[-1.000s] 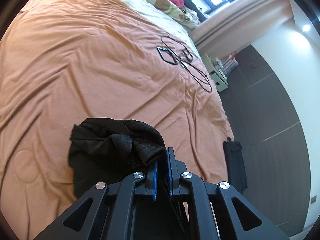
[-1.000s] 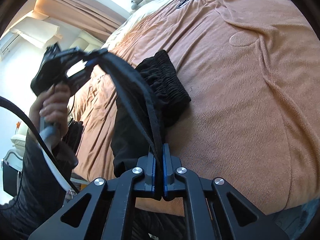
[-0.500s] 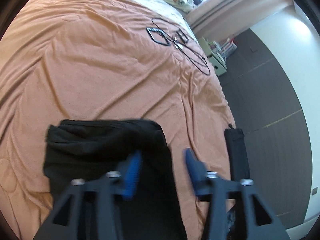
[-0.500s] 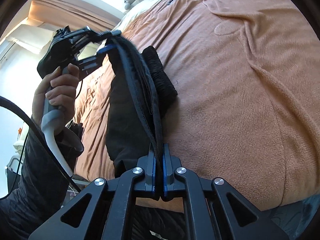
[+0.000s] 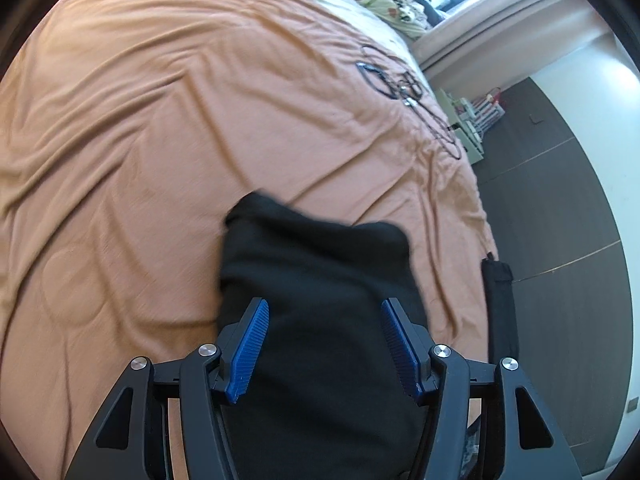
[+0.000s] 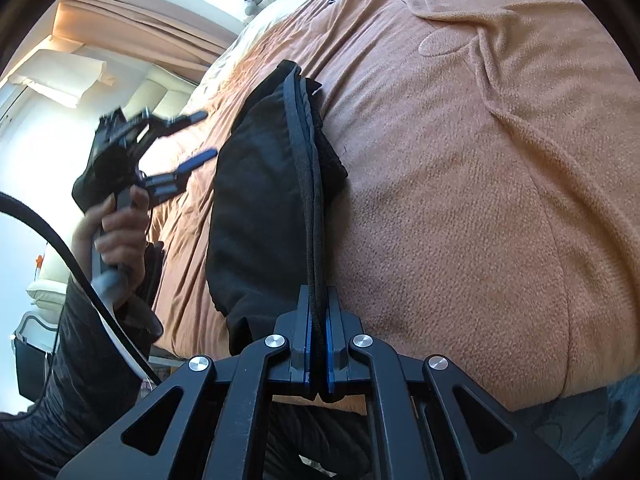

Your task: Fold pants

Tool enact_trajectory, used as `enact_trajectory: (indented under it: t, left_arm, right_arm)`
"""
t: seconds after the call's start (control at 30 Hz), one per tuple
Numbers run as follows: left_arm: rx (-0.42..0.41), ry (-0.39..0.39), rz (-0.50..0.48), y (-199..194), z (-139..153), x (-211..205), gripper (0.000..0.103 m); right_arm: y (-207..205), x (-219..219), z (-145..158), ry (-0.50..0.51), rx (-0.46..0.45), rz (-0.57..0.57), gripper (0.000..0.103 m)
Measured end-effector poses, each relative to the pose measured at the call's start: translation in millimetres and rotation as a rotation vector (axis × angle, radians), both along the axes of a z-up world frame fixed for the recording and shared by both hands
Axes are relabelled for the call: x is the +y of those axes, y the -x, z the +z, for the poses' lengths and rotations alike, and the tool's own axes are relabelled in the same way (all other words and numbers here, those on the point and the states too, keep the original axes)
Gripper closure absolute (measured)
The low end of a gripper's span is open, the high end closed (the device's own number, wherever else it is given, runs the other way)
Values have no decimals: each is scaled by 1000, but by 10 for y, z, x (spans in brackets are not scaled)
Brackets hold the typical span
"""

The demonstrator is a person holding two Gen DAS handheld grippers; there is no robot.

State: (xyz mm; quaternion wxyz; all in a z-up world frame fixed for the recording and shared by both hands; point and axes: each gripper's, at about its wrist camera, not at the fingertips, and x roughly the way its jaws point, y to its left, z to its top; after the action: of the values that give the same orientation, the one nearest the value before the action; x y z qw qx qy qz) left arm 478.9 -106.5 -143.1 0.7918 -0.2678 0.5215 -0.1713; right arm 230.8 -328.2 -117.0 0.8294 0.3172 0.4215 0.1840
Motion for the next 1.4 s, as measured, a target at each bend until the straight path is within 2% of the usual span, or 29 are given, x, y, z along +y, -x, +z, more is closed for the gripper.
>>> enact_trajectory:
  t: [0.07, 0.17, 0.33, 0.37, 0.77, 0.9, 1.17, 1.23, 1.27, 1.3, 1.37, 1.4]
  left_arm:
    - [15, 7, 10, 81, -71, 78, 42]
    - [37, 15, 31, 220, -181, 200, 42]
    - [68, 41, 46, 395, -331, 297, 42]
    - [74, 49, 48, 426, -357, 309, 42]
    - [118, 155, 12, 778, -538, 235, 42]
    - [125, 185, 12, 847, -587, 224, 42]
    - [108, 243, 16, 966, -702, 201, 43]
    - [101, 268, 36, 973, -737, 196, 51]
    - [106, 261, 46, 988, -756, 194, 64]
    - [114, 247, 59, 1007, -770, 182, 73]
    - [112, 262, 66, 1075, -756, 189, 84]
    - [108, 268, 67, 1086, -733, 196, 86]
  right_arm:
    - [10, -33, 21, -2, -3, -10, 99]
    - [14, -100, 82, 26, 5, -33, 92]
    - [-16, -151, 222, 41, -23, -46, 71]
    - [-43, -158, 260, 46, -32, -51, 70]
    - [-574, -24, 282, 72, -66, 0, 69]
    - [-792, 81, 203, 92, -60, 19, 58]
    - [-1089, 241, 90, 81, -51, 54, 58]
    - [-1158, 297, 62, 88, -55, 69, 58]
    - [-1175, 320, 53, 95, -53, 73, 58]
    - [-1183, 345, 49, 104, -50, 74, 58]
    - [-1190, 387, 55, 114, -45, 77, 58]
    - [-1190, 401, 64, 120, -39, 76, 60]
